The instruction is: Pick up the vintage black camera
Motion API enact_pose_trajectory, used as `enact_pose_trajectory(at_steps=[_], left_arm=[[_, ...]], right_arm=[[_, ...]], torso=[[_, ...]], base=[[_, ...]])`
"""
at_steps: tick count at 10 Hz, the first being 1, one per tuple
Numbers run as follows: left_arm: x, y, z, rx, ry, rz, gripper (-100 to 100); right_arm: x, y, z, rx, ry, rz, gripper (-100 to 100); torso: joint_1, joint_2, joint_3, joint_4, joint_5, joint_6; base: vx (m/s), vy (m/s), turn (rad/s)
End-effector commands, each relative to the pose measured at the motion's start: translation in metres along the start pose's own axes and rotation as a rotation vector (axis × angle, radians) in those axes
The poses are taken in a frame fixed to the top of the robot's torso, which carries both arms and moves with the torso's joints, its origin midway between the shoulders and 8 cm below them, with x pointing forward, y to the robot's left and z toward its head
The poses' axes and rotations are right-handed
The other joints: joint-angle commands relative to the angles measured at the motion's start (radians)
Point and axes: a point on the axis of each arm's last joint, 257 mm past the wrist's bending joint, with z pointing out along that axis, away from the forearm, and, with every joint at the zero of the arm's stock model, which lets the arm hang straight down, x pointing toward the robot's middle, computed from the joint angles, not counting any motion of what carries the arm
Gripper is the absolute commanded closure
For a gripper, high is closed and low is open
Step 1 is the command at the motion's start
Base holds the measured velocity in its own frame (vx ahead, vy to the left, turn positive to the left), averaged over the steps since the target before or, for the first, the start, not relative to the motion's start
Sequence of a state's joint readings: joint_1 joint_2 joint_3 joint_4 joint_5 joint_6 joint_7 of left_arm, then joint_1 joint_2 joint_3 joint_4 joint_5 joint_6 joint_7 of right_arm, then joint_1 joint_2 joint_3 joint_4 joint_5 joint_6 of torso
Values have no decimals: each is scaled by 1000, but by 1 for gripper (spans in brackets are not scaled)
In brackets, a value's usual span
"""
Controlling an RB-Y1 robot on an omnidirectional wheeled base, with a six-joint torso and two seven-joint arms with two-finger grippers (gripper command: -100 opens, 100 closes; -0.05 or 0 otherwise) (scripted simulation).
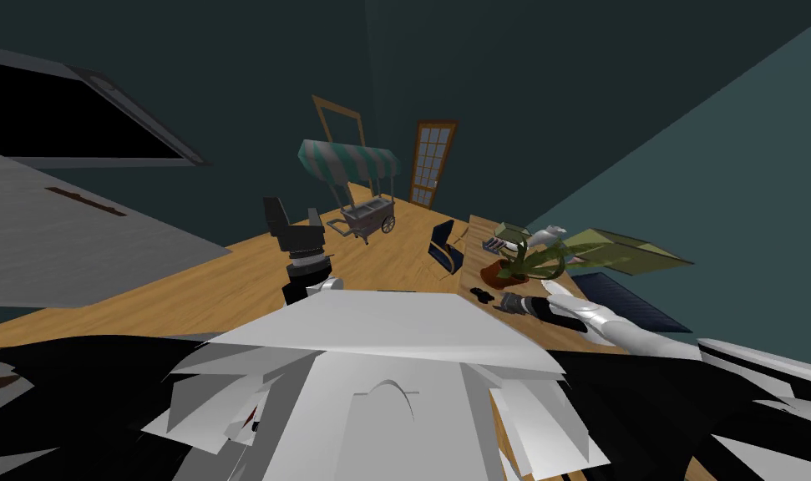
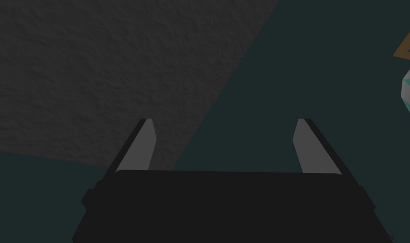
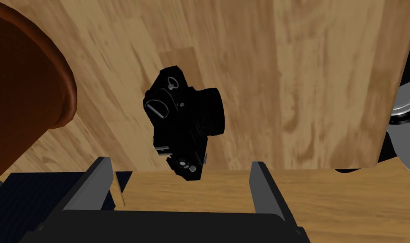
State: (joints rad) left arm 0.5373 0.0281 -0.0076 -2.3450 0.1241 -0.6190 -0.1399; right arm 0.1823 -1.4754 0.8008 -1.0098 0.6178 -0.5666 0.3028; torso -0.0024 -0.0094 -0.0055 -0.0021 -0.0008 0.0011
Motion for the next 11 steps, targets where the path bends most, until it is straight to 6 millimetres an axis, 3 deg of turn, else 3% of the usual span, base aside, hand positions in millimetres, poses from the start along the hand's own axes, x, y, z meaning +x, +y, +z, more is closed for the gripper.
enact_pose_trajectory(at_steps=[1,2,4,5,6,7,8,11], left_arm=[[0,0,0,0,0,0,0],[0,0,0,0,0,0,0],[0,0,0,0,0,0,0],[0,0,0,0,0,0,0],[0,0,0,0,0,0,0],[0,0,0,0,0,0,0],[0,0,0,0,0,0,0],[0,0,0,0,0,0,0]], right_arm=[[7,18,8,-40,9,1,-100],[7,46,21,-90,0,15,-100],[7,46,21,-90,0,15,-100],[6,58,28,-111,-7,23,-100],[7,52,24,-100,-3,20,-100],[7,54,24,-103,-4,20,0],[4,61,27,-95,-8,52,-100],[-2,66,31,-76,-12,85,-100]], torso=[[0,0,0,0,0,0],[-1,1,1,0,0,0],[-3,2,1,0,-1,0],[0,7,4,1,0,0],[2,9,5,2,0,0],[3,10,6,2,1,1],[3,11,6,2,1,1],[-3,18,10,4,0,0]], base=[[136,-62,40],[162,-99,63],[79,-66,15],[25,-17,15],[15,-7,5],[0,0,0],[-55,-53,319],[-92,-87,194]])
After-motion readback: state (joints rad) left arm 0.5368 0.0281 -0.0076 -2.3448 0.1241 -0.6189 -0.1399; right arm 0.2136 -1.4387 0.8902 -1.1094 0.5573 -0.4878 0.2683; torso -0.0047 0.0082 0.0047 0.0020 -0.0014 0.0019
